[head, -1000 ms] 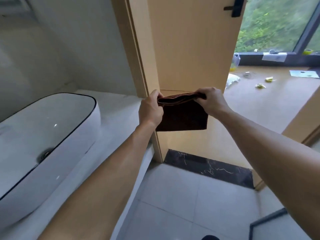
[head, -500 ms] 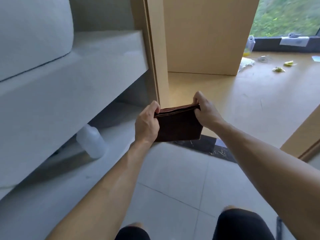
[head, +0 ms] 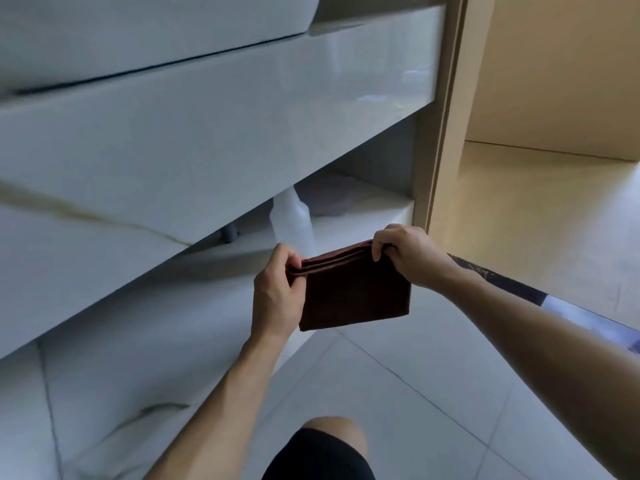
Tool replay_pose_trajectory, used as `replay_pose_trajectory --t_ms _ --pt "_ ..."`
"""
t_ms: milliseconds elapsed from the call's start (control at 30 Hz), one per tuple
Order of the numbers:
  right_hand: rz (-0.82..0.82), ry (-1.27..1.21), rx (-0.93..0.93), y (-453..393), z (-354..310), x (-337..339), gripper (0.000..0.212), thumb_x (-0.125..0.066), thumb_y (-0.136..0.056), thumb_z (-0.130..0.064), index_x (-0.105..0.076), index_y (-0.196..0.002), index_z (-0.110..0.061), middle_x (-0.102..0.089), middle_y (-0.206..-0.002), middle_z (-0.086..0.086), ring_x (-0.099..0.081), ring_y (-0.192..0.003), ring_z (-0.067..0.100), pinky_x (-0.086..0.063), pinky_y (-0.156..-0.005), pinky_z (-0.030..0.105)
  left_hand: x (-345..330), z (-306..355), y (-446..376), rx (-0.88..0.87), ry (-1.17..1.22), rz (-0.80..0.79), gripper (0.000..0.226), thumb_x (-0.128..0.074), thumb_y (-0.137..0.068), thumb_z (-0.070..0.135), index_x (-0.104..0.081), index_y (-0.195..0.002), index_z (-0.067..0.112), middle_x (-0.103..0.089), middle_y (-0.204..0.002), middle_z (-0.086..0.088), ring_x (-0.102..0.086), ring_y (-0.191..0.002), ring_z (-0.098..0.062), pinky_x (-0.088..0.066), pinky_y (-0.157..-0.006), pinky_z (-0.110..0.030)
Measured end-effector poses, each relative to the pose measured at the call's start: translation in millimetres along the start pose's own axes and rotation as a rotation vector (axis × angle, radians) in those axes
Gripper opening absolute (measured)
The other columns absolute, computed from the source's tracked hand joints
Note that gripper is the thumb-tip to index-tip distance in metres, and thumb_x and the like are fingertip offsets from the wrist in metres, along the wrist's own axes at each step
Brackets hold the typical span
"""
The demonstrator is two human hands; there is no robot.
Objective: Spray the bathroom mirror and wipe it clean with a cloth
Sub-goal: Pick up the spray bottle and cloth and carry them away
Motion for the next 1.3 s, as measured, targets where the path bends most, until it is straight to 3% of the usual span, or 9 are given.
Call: replay_pose_trajectory --t_ms 133,267,367,467,600,1000,1167,1233,1300 --pt "-0.045 0.0 0.178 -36.5 -66.5 -45.8 0.033 -0.047 -0.092 0.005 -0.07 -0.087 -0.019 -0.062 -0.099 0.002 -0.057 -0.089 0.021 -0.045 -0.074 0.028 60.6 -46.5 20.1 0.117 -0.062 0.15 0.031 -0.064 -0.085 -0.003 -0.047 -0.083 0.024 -0.068 -0.087 0.006 -0.065 -0.081 -0.009 -0.052 -0.069 -0.024" --pt "-0.08 0.052 0.324 -69.5 -130.8 -94.8 0.039 -0.051 -0.087 0.009 -0.072 -0.096 -0.022 -0.064 -0.109 0.001 -0.058 -0.101 0.024 -0.05 -0.077 0.037 115.4 -88.6 26.3 0.257 -0.19 0.281 0.028 -0.065 -0.082 -0.004 -0.049 -0.083 0.019 -0.06 -0.075 0.01 -0.058 -0.068 -0.005 -0.039 -0.062 -0.021" --pt "-0.049 0.235 0.419 -87.8 -161.4 -118.8 0.036 -0.058 -0.087 0.0 -0.07 -0.105 -0.029 -0.066 -0.116 -0.005 -0.049 -0.113 0.022 -0.039 -0.082 0.031 133.0 -115.9 24.8 0.339 -0.309 0.296 0.025 -0.065 -0.081 -0.001 -0.049 -0.083 0.018 -0.056 -0.071 0.007 -0.057 -0.071 -0.026 -0.043 -0.065 -0.031" --pt "-0.131 0.336 0.398 -98.3 -169.8 -147.0 0.029 -0.056 -0.095 -0.01 -0.065 -0.115 -0.029 -0.064 -0.119 -0.005 -0.056 -0.107 0.024 -0.04 -0.079 0.031 136.7 -137.5 21.9 0.4 -0.391 0.269 0.024 -0.066 -0.083 0.005 -0.047 -0.084 0.02 -0.06 -0.08 0.001 -0.058 -0.082 -0.031 -0.051 -0.071 -0.041" --pt "-0.202 0.359 0.311 -104.1 -165.6 -171.3 0.031 -0.044 -0.101 -0.011 -0.062 -0.121 -0.026 -0.062 -0.118 0.0 -0.063 -0.098 0.028 -0.042 -0.071 0.034 133.2 -156.5 19.0 0.458 -0.483 0.229 0.023 -0.066 -0.086 0.01 -0.046 -0.086 0.023 -0.063 -0.085 -0.003 -0.057 -0.083 -0.029 -0.048 -0.069 -0.037" --pt "-0.279 0.205 0.304 -125.1 -154.4 -218.0 0.038 -0.046 -0.097 -0.004 -0.063 -0.126 -0.021 -0.044 -0.134 0.002 -0.064 -0.096 0.032 -0.056 -0.086 0.044 141.6 -198.7 1.1 0.575 -0.557 0.282 0.018 -0.063 -0.088 0.008 -0.048 -0.086 0.018 -0.058 -0.079 -0.002 -0.058 -0.074 -0.03 -0.047 -0.063 -0.034" --pt "-0.321 0.188 0.3 -113.0 -149.1 -231.8 0.069 -0.044 -0.095 -0.002 -0.032 -0.154 -0.034 0.002 -0.165 -0.001 -0.038 -0.135 0.034 -0.041 -0.111 0.04 144.9 -214.9 -11.2 0.591 -0.673 0.2 0.031 -0.075 -0.081 0.019 -0.055 -0.104 0.02 -0.061 -0.109 -0.004 -0.058 -0.106 -0.029 -0.05 -0.083 -0.037" --pt "-0.243 0.202 0.307 -110.0 -147.3 -229.4 0.065 -0.047 -0.095 -0.007 -0.034 -0.153 -0.032 0.002 -0.166 0.001 -0.028 -0.142 0.033 -0.039 -0.112 0.04 136.4 -208.6 -12.8 0.467 -0.757 0.17 0.041 -0.077 -0.079 0.02 -0.058 -0.115 0.017 -0.058 -0.121 -0.002 -0.053 -0.116 -0.027 -0.047 -0.091 -0.038" --pt "-0.248 0.162 0.316 -105.4 -149.6 -236.2 0.057 -0.046 -0.099 -0.019 -0.033 -0.154 -0.028 -0.006 -0.166 0.002 -0.022 -0.148 0.032 -0.032 -0.117 0.04 118.7 -196.4 -13.7 0.332 -0.732 0.152 0.033 -0.071 -0.084 0.022 -0.061 -0.115 0.015 -0.06 -0.121 -0.002 -0.054 -0.117 -0.026 -0.045 -0.092 -0.038"
Point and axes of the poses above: each hand's wrist, its own y-axis away from the middle knuckle, its own x-axis out of the back of the hand, z = x × y, the point moved 10 cm from there along -y, towards the middle knuckle
